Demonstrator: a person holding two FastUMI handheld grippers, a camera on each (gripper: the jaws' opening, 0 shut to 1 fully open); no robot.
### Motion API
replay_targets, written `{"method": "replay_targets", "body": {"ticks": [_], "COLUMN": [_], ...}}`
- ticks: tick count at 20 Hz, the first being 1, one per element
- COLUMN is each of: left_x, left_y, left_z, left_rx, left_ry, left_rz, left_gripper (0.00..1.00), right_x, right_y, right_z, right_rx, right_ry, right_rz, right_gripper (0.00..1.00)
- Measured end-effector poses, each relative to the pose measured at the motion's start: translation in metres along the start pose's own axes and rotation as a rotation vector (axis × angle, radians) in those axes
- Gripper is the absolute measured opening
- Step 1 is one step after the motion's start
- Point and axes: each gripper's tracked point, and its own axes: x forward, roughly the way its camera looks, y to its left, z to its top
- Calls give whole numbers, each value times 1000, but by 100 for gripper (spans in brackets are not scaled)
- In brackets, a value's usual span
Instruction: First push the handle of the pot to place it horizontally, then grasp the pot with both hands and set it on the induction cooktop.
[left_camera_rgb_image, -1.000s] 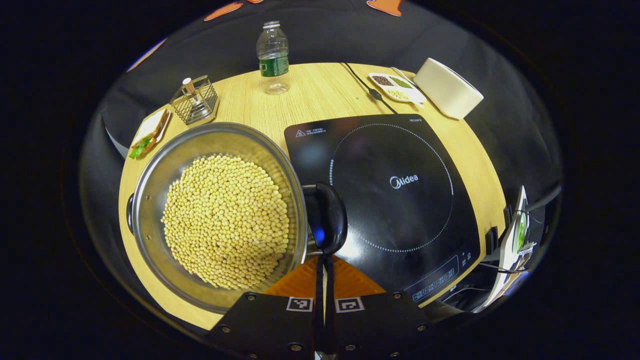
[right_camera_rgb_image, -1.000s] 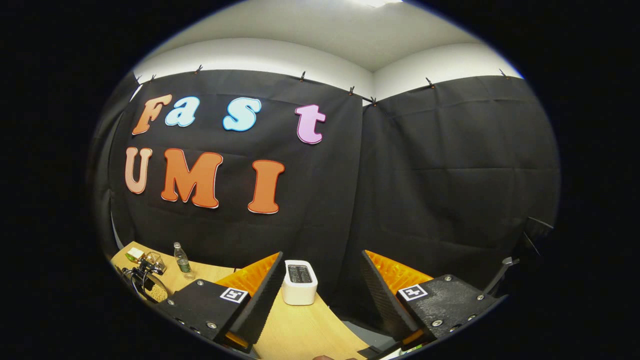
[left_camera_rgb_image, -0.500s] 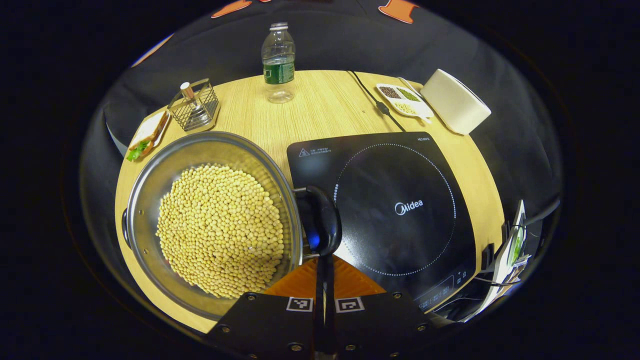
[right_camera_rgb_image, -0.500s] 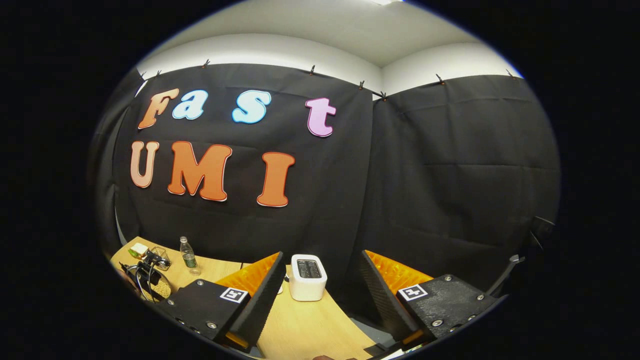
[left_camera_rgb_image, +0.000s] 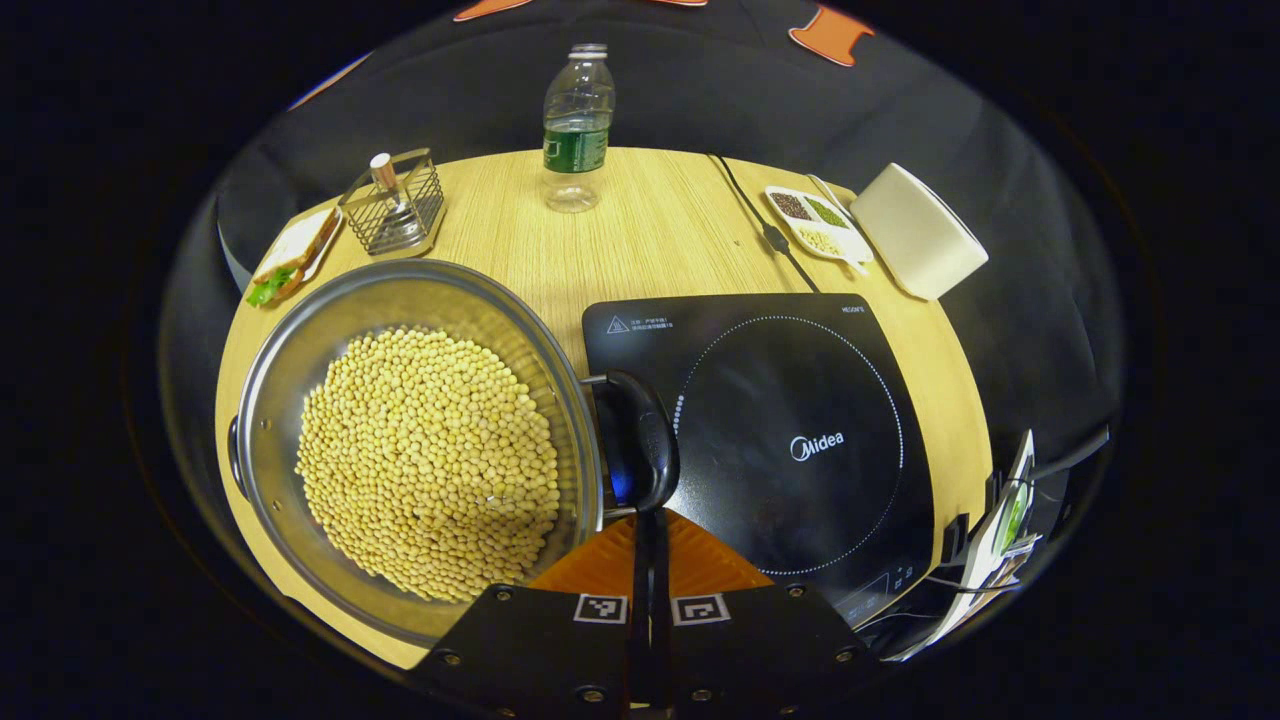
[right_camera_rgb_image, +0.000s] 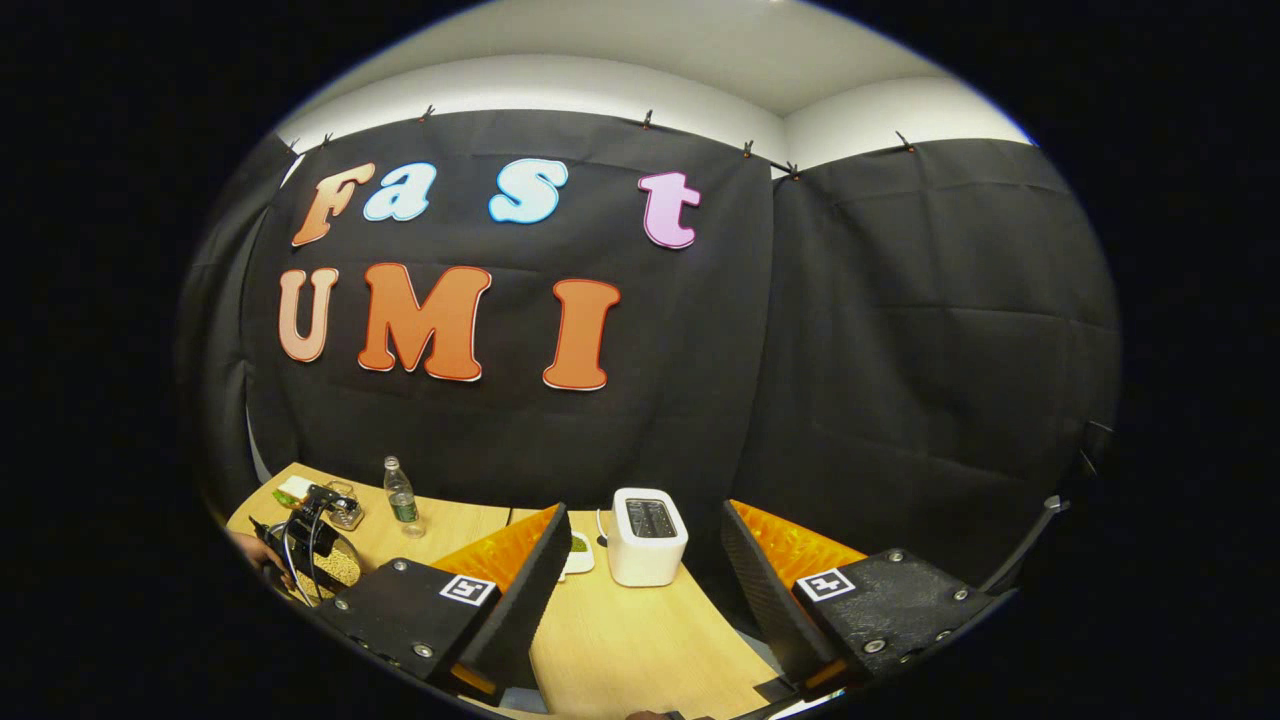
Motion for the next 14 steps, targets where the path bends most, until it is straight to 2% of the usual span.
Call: {"method": "replay_targets", "body": {"ticks": [4, 7, 12, 14], "left_x": [-17, -43, -90, -107], "left_y": [8, 29, 103, 134], "left_z": [0, -2, 1, 2], "left_rx": [-3, -75, -136, -155], "left_ry": [-34, -66, -139, -167], "left_rz": [-12, -24, 60, 101], "left_gripper": [2, 0, 3, 11], "right_x": [5, 9, 18, 20], "right_y": [29, 64, 137, 167], "right_z": [-11, -26, -49, -58], "right_rx": [-7, 2, 12, 11], "right_ry": [35, 84, 163, 195], "right_rz": [50, 116, 235, 281], "right_gripper": [94, 94, 94, 94]}}
